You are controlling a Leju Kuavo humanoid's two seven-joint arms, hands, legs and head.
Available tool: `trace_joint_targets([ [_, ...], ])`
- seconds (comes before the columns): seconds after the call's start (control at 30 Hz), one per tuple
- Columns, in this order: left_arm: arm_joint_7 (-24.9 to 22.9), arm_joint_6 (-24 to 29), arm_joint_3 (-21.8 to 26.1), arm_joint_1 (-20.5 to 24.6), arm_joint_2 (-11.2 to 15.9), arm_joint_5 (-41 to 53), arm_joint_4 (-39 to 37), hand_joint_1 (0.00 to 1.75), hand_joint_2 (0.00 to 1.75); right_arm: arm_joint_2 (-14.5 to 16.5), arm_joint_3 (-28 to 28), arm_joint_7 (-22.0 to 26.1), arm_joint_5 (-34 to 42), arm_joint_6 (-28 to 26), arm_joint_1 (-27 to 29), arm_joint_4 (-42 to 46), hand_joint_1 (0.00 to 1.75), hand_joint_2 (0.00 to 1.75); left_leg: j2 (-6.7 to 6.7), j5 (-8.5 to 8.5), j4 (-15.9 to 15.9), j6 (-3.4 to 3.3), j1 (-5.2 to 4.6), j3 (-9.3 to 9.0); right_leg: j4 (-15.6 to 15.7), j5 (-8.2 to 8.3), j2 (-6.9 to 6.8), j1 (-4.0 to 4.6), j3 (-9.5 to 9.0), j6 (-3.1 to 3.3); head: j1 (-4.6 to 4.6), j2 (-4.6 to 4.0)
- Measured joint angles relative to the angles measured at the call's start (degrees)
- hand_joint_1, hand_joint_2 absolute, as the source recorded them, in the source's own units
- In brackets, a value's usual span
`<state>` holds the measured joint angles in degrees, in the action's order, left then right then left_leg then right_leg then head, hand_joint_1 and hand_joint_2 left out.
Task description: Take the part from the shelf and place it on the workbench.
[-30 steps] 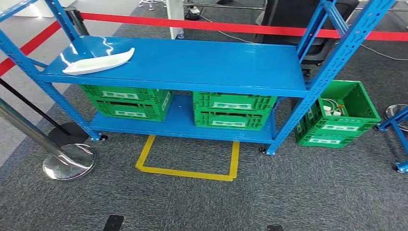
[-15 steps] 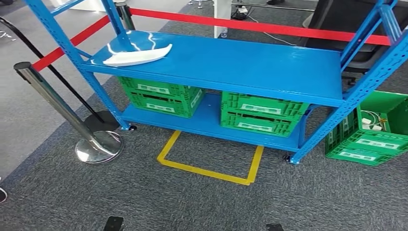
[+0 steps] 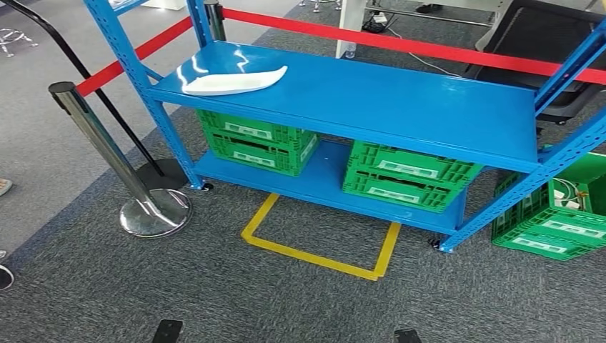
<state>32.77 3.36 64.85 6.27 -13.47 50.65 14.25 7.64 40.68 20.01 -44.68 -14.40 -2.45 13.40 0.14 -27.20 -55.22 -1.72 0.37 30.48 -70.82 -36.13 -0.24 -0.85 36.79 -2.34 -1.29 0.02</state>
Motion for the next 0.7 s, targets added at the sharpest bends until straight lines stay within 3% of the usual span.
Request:
trace_joint_targets([
  [0.03, 0.1, 0.0, 0.0, 0.0, 0.0, -0.1, 0.0, 0.0, 0.0, 0.0, 0.2, 0.0, -0.1, 0.0, 0.2, 0.0, 0.0, 0.0, -0.29, -0.25, 0.0, 0.07, 0.01, -0.3, -2.1, 0.1, 0.13, -0.09, 1.59, -0.11, -0.01, 0.0],
  [0.07, 0.1, 0.0, 0.0, -0.1, 0.0, -0.2, 0.0, 0.0, 0.0, 0.0, 0.4, 0.1, -0.2, 0.0, 0.4, 0.0, 0.0, 0.0, -0.59, -0.55, 0.0, 0.24, 0.06, -0.7, -1.6, 1.55, 0.14, -0.21, 1.87, -0.22, -0.02, 0.0],
  [0.13, 0.1, 0.0, 0.0, -0.2, 0.0, -0.2, 0.0, 0.0, 0.0, -0.1, 0.7, 0.3, -0.5, 0.0, 0.5, 0.0, 0.0, 0.0, -1.05, -1.39, -0.2, 0.81, 0.24, -1.78, 5.1, 6.45, 0.17, -0.63, -0.66, -0.5, -0.06, 0.0],
  [0.2, 0.1, 0.1, 0.0, -0.1, 0.0, -0.2, 0.0, 0.0, 0.0, -0.2, 1.0, 0.5, -0.7, 0.1, 0.5, 0.0, 0.0, 0.0, -1.33, -2.3, -0.5, 1.65, 0.14, -2.48, 11.4, 8.62, 0.4, -0.77, -3.76, -0.38, -0.28, 0.0],
  [0.37, 0.2, 0.2, 0.0, 0.1, 0.0, -0.3, 0.0, 0.0, 0.0, -0.2, 1.3, 0.8, -0.9, 0.2, 0.5, 0.0, 0.0, 0.0, -1.19, -3.97, -2.2, 3.06, 0.24, -2.46, 12.8, 6.99, 0.44, -0.61, -5.63, 1.74, 0.13, 0.0],
  [0.43, 0.2, 0.2, 0.0, 0.3, 0.0, -0.3, 0.0, 0.0, 0.0, -0.2, 1.5, 0.9, -1.0, 0.2, 0.5, 0.0, 0.0, 0.0, -0.77, -6.21, -8.2, 3.54, 0.28, 0.67, 12.9, 6.25, 0.19, -0.7, -6.58, 2.41, 0.38, 0.0],
  [0.5, 0.2, 0.2, 0.0, 0.1, 0.0, -0.3, 0.0, 0.0, 0.0, -0.3, 1.7, 0.9, -1.0, 0.2, 0.5, 0.0, 0.0, 0.0, -0.65, -8.3, -16.6, 3.7, 0.3, 6.31, 12.9, 5.32, 0.07, -0.62, -7.47, 2.67, 0.45, 0.0],
  [0.53, 0.2, 0.2, 0.0, 0.0, 0.0, -0.3, 0.0, 0.0, 0.0, -0.3, 1.7, 0.9, -1.0, 0.2, 0.6, 0.0, 0.0, 0.0, -0.64, -8.0, -19.1, 3.63, 0.28, 8.53, 12.9, 4.77, 0.07, -0.56, -8.07, 2.66, 0.46, 0.0],
  [0.57, 0.2, 0.2, 0.0, -0.1, 0.0, -0.3, 0.0, 0.0, 0.0, -0.3, 1.8, 0.9, -1.0, 0.2, 0.6, 0.0, 0.0, 0.0, -0.64, -6.33, -19.3, 3.44, 0.24, 9.7, 12.9, 4.16, 0.1, -0.51, -8.82, 2.6, 0.46, 0.0],
  [0.63, 0.2, 0.2, 0.0, -0.2, 0.1, -0.3, 0.0, 0.0, 0.0, -0.3, 1.8, 0.9, -1.0, 0.2, 0.7, 0.0, 0.0, 0.0, -0.58, -0.07, -13.6, 2.68, 0.01, 9.05, 13.1, 2.81, 0.12, -0.46, -10.48, 2.42, 0.46, 0.0],
  [0.7, 0.2, 0.2, 0.0, -0.3, 0.1, -0.3, 0.0, 0.0, 0.0, -0.2, 1.8, 0.9, -1.0, 0.2, 0.7, 0.0, 0.0, 0.0, -0.4, 3.77, -8.4, 1.97, -0.36, 7.59, 13.4, 1.85, 0.07, -0.38, -11.46, 2.19, 0.35, -0.01],
])
